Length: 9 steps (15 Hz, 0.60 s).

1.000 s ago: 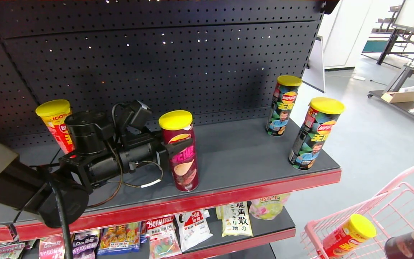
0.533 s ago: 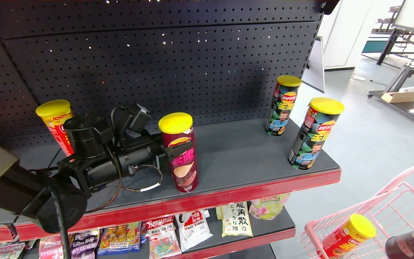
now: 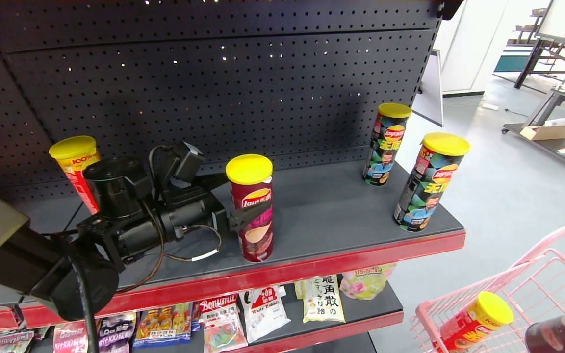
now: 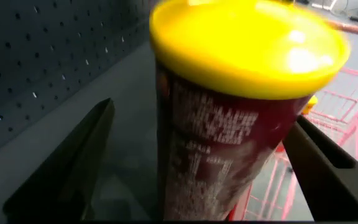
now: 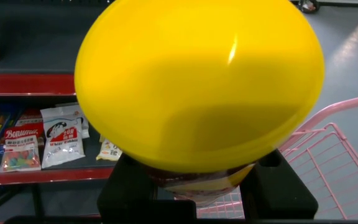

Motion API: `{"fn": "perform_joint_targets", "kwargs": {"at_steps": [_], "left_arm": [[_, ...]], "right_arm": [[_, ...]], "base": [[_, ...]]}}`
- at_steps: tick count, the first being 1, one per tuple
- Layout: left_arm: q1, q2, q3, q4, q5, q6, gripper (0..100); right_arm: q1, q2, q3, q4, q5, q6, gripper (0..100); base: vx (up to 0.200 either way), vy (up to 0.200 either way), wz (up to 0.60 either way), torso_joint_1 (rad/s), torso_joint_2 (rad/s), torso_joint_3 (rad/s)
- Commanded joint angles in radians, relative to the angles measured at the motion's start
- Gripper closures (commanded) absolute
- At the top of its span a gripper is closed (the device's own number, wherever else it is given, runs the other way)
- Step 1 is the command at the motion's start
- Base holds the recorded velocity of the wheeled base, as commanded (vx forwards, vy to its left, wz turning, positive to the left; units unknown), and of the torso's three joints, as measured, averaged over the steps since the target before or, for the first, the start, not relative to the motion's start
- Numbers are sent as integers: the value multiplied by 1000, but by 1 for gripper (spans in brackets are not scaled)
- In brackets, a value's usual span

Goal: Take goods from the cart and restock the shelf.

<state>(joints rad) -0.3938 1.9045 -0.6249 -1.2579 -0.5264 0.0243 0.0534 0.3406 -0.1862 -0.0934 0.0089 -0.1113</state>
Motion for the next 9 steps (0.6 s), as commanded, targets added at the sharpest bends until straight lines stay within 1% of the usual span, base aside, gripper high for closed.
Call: {"fn": "perform_joint_targets", "kwargs": {"at_steps": [1,2,3,4,6,9], "left_arm": [[3,1,27,-20,3,0,0],[4,-2,54,-44,22,3,0],[3,-8,82,-75,60,3,0],[3,-22,108,-92,85,5,0],[3,-73,166,-94,120,5,0],[3,-137,225,-94,121,3,0]], "right_arm": [[0,1,-1,0,0,-1,100],[0,1,-3,-2,0,1,100],[0,3,-4,0,0,-1,100],[0,3,-4,0,0,-1,100],[0,3,-7,0,0,-1,100],[0,3,-4,0,0,-1,100]], "base": [[0,0,0,0,0,0],[0,0,0,0,0,0],[0,0,0,0,0,0],[0,0,0,0,0,0],[0,0,0,0,0,0],[0,0,0,0,0,0]]}}
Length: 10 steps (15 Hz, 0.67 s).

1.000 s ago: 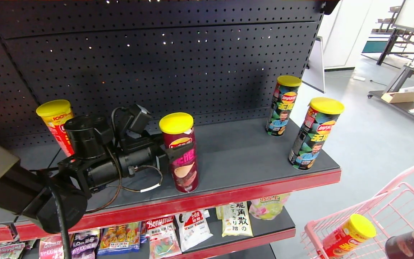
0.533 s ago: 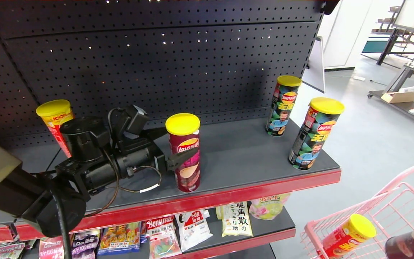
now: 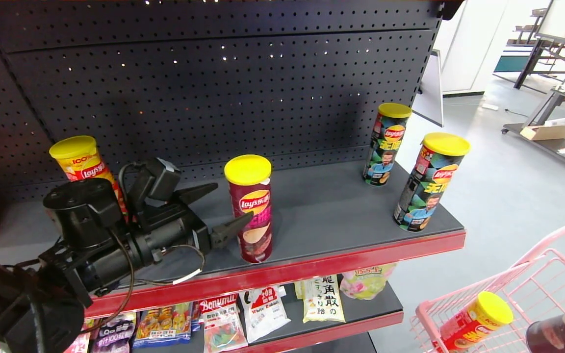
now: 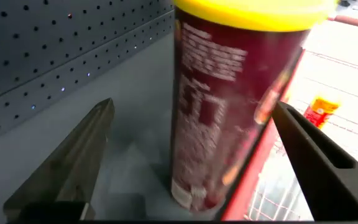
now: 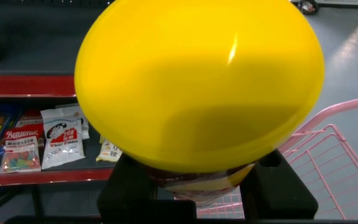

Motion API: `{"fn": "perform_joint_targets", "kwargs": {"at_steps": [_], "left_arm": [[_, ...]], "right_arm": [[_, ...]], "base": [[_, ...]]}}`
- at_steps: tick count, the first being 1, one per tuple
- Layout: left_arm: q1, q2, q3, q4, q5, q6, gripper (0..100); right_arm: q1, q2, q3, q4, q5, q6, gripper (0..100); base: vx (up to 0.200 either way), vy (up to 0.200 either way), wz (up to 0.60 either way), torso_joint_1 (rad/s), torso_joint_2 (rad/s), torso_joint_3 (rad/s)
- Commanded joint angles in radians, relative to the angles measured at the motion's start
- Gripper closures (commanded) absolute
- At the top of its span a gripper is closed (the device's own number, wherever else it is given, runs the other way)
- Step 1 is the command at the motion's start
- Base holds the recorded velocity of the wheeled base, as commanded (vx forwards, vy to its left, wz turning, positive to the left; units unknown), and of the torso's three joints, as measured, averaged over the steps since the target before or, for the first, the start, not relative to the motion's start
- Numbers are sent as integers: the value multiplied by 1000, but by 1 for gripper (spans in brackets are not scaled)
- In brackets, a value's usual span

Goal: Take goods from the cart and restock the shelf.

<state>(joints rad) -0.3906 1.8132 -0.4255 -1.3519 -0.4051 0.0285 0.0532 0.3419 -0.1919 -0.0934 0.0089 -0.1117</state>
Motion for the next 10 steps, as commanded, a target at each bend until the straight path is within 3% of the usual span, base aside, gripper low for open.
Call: {"fn": "perform_joint_targets", "kwargs": {"at_steps": [1,7,10], "left_arm": [[-1,-74,48,0,-3,-2,0],[-2,-253,223,27,28,-2,0],[1,-525,252,321,189,-2,0]], "right_arm": [[0,5,2,0,0,0,100],[0,25,-6,-2,0,0,100],[-4,109,-52,0,-21,-6,100]], "base": [[0,0,0,0,0,0],[0,0,0,0,0,0],[0,0,0,0,0,0]]}}
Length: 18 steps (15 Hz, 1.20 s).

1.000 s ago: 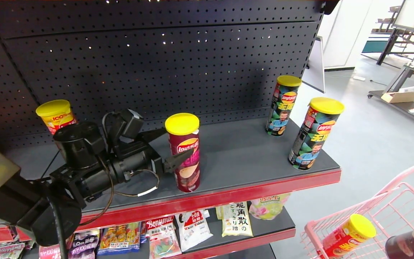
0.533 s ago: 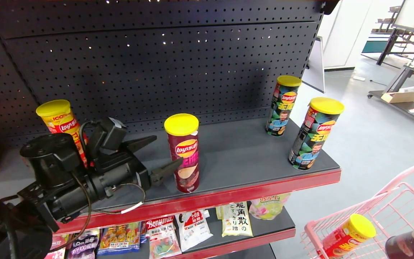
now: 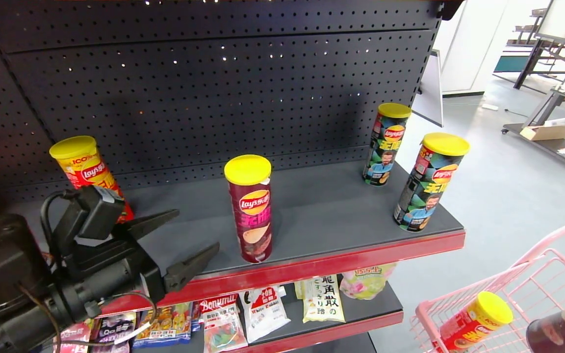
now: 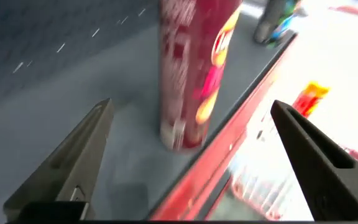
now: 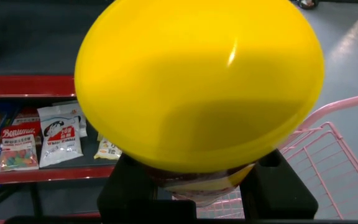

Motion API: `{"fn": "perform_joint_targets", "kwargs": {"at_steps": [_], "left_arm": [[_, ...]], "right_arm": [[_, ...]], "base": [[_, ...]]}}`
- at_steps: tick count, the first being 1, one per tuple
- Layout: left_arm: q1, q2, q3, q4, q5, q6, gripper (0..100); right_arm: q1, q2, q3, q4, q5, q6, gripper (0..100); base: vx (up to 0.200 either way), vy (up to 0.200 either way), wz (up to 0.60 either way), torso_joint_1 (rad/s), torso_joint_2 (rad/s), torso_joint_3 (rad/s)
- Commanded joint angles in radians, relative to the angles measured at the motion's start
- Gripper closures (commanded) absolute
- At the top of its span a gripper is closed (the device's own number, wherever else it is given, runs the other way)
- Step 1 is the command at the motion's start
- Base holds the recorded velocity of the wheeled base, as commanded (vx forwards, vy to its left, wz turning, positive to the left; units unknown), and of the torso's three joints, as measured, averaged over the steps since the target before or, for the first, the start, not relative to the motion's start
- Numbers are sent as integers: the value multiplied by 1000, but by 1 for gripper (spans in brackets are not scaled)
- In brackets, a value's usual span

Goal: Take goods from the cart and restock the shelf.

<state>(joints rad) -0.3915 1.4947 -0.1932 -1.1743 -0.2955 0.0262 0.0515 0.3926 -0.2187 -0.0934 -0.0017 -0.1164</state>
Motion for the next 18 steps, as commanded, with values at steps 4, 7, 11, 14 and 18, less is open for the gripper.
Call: {"fn": "perform_joint_targets", "kwargs": {"at_steps": [4,7,11,14,18], "left_arm": [[2,-714,-167,975,185,0,0],[2,-1018,-353,1628,299,0,0],[2,-1240,-287,1739,446,-2,0],[2,-1257,-258,1740,460,-2,0],[2,-1257,-238,1737,461,-2,0]], "right_arm": [[-1,230,-93,-11,-107,-71,100],[5,258,-128,0,-47,-75,100],[5,273,-117,0,66,-98,100],[5,270,-116,0,78,-101,100],[4,275,-116,0,80,-101,100]], "base": [[0,0,0,0,0,0],[0,0,0,0,0,0],[0,0,0,0,0,0],[0,0,0,0,0,0],[0,0,600,1,1,0]]}}
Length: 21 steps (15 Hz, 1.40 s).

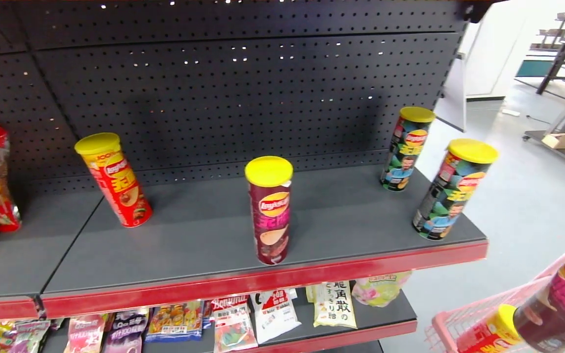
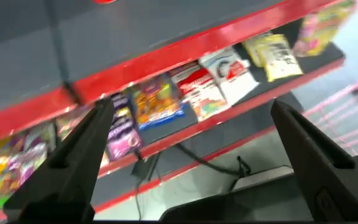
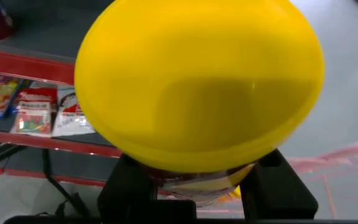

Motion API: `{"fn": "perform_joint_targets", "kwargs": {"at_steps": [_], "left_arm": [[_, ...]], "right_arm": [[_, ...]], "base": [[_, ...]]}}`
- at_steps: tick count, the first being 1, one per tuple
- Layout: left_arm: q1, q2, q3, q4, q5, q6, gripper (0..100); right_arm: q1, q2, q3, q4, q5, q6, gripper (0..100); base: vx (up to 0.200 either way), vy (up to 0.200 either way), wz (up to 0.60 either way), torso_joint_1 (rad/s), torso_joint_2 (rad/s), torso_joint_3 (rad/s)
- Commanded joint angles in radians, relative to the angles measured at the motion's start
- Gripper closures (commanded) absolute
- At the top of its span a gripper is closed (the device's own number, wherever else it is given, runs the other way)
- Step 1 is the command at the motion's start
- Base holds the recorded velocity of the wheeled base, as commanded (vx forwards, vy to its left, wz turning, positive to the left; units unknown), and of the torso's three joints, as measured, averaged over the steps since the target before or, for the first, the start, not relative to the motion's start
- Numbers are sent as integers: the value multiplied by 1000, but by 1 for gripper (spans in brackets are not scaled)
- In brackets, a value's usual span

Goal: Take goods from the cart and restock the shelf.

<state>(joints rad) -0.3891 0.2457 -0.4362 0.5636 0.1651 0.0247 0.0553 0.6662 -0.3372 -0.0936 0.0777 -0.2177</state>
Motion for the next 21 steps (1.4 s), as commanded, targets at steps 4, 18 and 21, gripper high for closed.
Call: {"fn": "perform_joint_targets", "kwargs": {"at_steps": [4,18,21], "left_arm": [[0,-13,11,-1,13,0,0],[0,-246,160,-39,-7,-42,0],[0,-246,162,-37,-3,-40,0]], "right_arm": [[1,10,-3,0,10,0,100],[92,753,-434,-245,194,15,100],[95,882,-540,-256,225,12,100]], "base": [[0,0,450,3,3,1],[0,0,0,0,0,0],[0,0,0,0,0,0]]}}
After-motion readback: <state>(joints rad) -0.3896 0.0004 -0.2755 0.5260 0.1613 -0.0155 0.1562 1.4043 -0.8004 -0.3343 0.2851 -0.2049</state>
